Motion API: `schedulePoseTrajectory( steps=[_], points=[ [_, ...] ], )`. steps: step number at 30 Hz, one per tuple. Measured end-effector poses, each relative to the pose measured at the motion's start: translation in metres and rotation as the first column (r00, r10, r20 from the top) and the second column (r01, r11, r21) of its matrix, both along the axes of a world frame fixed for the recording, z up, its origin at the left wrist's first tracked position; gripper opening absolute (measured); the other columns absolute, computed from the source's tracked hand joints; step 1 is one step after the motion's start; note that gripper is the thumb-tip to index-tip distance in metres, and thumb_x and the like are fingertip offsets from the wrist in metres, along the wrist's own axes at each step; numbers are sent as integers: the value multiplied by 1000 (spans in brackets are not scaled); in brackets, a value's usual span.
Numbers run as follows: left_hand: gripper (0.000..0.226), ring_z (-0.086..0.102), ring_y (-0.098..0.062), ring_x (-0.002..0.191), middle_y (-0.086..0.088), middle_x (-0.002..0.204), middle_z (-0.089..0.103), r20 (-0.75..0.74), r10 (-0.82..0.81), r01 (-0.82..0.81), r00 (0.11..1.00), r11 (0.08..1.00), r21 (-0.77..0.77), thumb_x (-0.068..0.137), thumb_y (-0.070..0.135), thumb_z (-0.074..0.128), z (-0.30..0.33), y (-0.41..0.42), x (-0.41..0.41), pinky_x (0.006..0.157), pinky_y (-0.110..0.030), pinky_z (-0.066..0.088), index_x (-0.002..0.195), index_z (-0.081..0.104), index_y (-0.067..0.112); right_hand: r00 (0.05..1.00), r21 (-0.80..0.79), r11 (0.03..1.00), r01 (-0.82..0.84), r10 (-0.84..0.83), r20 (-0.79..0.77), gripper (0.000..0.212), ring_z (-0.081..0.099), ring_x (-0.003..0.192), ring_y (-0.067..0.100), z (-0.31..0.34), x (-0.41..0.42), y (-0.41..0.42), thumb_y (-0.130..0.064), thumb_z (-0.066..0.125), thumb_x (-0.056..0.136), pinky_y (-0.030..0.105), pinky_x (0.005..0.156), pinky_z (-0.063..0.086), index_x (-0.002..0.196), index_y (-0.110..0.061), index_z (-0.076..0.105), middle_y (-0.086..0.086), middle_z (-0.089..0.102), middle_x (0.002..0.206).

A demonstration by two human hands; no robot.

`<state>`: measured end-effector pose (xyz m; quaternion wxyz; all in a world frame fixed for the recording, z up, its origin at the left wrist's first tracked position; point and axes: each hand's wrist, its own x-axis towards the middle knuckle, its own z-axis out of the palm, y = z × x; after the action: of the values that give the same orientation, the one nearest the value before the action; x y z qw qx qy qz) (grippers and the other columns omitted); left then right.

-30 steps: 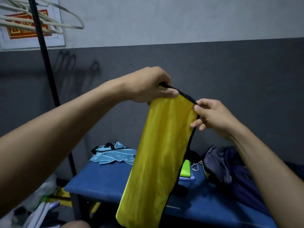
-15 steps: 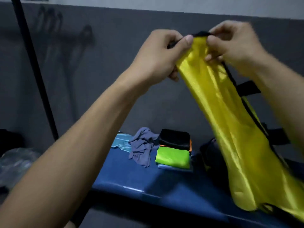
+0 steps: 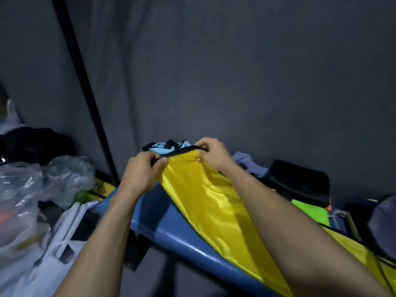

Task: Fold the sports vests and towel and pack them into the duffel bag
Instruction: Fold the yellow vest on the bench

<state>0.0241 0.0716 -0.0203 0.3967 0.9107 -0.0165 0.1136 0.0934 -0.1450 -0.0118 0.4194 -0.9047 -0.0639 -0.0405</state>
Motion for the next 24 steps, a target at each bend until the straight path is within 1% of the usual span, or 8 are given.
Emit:
schedulePoseTrajectory(
  steps=[3, 6, 10, 13, 16, 18, 21, 24],
  points=[
    [39, 58, -30, 72, -6, 68, 58, -74, 100, -88, 992, 986, 143, 102, 37, 57, -13, 27, 23, 59, -38, 37, 69, 54, 16, 1000, 32, 999, 5, -5, -12, 17, 58, 62, 3, -27, 20, 31, -3, 62, 98, 2, 50, 38, 113, -8, 70, 0, 64, 95],
    [41, 59, -37, 82, -17, 87, 65, -237, 213, -130, 948, 938, 322, 102, 44, 53, -35, 52, 44, 69, -40, 46, 71, 50, 18, 997, 11, 999, -39, 40, -69, 20, 63, 72, 13, -47, 35, 53, -4, 61, 99, 6, 58, 45, 117, -9, 68, 4, 65, 111],
    [34, 53, -41, 116, -17, 129, 54, -280, 341, -154, 897, 837, 525, 101, 39, 53, -49, 55, 46, 93, -48, 49, 117, 60, 10, 991, -12, 997, -79, 78, -107, 30, 64, 115, 23, -63, 42, 69, -4, 62, 98, 24, 92, 47, 127, -12, 65, 8, 65, 130],
    [37, 50, -36, 122, -11, 131, 51, -64, 48, -17, 997, 908, 419, 100, 35, 58, -49, 29, 42, 98, -48, 46, 132, 57, 17, 985, -48, 991, -125, 118, -124, 44, 51, 135, 21, -59, 39, 73, -8, 62, 99, 27, 107, 39, 141, -19, 57, 3, 53, 148],
    [47, 45, -29, 131, -3, 144, 47, -228, -315, 381, 922, 844, 378, 99, 49, 53, -60, 2, 35, 107, -44, 41, 142, 53, 30, 985, -36, 989, -144, 140, -99, 46, 60, 121, 21, -46, 26, 65, -12, 63, 96, 34, 108, 46, 140, -24, 58, 1, 55, 147],
    [53, 33, -28, 139, 0, 155, 35, -402, -258, 442, 879, 757, 481, 100, 55, 52, -70, -7, 34, 111, -46, 37, 147, 45, 34, 985, -30, 986, -166, 164, -62, 42, 63, 91, 3, -33, 8, 48, -12, 65, 96, 29, 99, 51, 136, -22, 61, -3, 65, 131],
    [48, 39, -31, 132, -3, 145, 41, -337, -172, 347, 926, 737, 579, 99, 51, 56, -61, -29, 27, 103, -48, 44, 140, 51, 27, 981, -87, 979, -186, 190, 44, 29, 51, 60, -18, -13, -37, 0, -10, 65, 96, 6, 65, 39, 125, -14, 66, -22, 54, 86],
    [32, 52, -24, 118, 2, 125, 52, -214, -412, 462, 886, 742, 486, 95, 43, 67, -42, -73, 3, 93, -42, 50, 121, 61, 27, 978, -165, 977, -134, 157, 134, 23, 61, 70, -2, -2, -91, -65, -9, 66, 94, 13, 67, 44, 116, -14, 70, -15, 63, 92]
  ],
)
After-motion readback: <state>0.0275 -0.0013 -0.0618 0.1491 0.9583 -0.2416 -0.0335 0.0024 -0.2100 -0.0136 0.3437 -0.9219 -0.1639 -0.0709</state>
